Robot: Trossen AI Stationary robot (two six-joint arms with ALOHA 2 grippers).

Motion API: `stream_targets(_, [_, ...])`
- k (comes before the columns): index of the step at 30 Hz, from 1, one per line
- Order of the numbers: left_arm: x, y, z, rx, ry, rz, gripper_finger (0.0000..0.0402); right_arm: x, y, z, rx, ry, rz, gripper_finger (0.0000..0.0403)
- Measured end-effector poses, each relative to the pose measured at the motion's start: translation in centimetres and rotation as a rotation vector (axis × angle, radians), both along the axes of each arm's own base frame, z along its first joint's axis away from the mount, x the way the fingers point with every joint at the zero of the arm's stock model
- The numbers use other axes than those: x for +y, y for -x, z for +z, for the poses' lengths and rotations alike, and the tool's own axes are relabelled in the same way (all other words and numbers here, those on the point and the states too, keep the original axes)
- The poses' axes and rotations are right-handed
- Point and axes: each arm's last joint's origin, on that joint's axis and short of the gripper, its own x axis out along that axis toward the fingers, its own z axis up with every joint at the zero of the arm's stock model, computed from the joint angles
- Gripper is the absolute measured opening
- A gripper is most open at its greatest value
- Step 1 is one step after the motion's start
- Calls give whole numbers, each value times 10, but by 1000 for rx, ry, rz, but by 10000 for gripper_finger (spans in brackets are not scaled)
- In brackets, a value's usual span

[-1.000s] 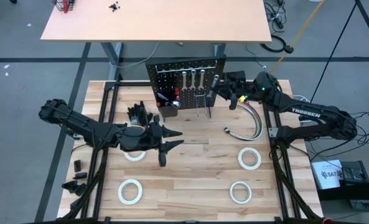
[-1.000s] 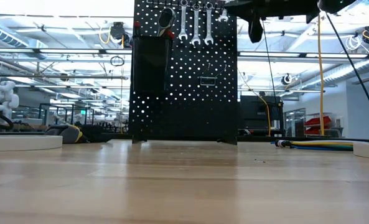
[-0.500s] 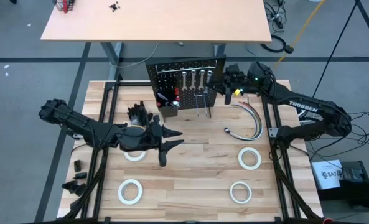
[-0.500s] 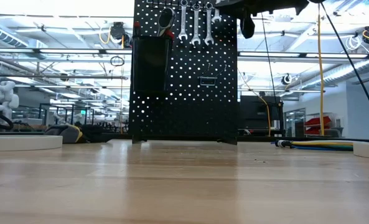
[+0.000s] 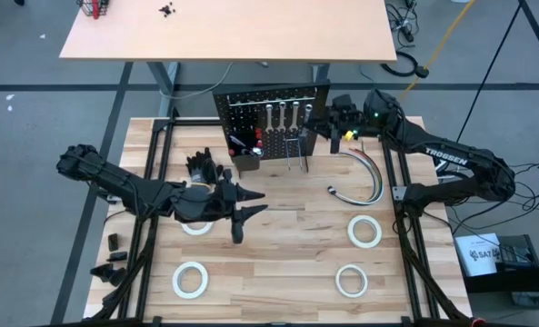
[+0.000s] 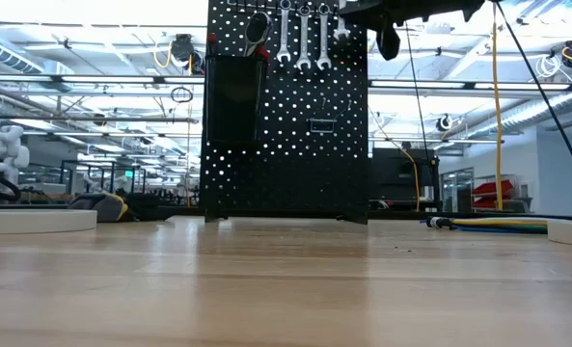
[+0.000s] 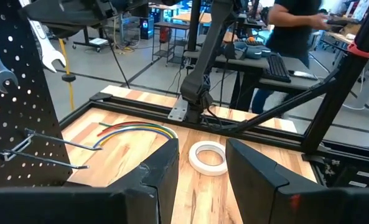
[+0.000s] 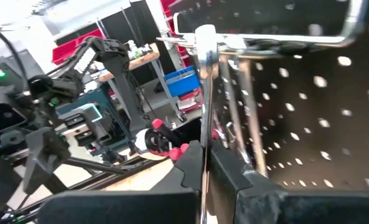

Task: Hang tools onto peg board
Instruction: Hang the wrench on the peg board

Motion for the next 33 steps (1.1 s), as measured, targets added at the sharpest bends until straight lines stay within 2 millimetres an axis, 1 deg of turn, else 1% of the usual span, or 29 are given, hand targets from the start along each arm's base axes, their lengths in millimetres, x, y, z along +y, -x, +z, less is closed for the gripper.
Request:
stream_targets(11, [0,0,-1,11,-3,1,135,-9,5,-1,13,-5,-39,4])
stream_targets(19, [0,0,-2,24,-8,2,135,-14,8,-7,62,-28,-62,4])
stream_targets(21, [1,0,-2,23,-9,3,135,-15,9,-8,79,-33,-77,17])
stream_targets(26, [1,0,-2,23,-10,3,135,-17,10,-15,134,-37,-102,66])
stream_targets(33, [1,1,-4,45,-21,2,135,-16,11,-15,145,-13,-95,116])
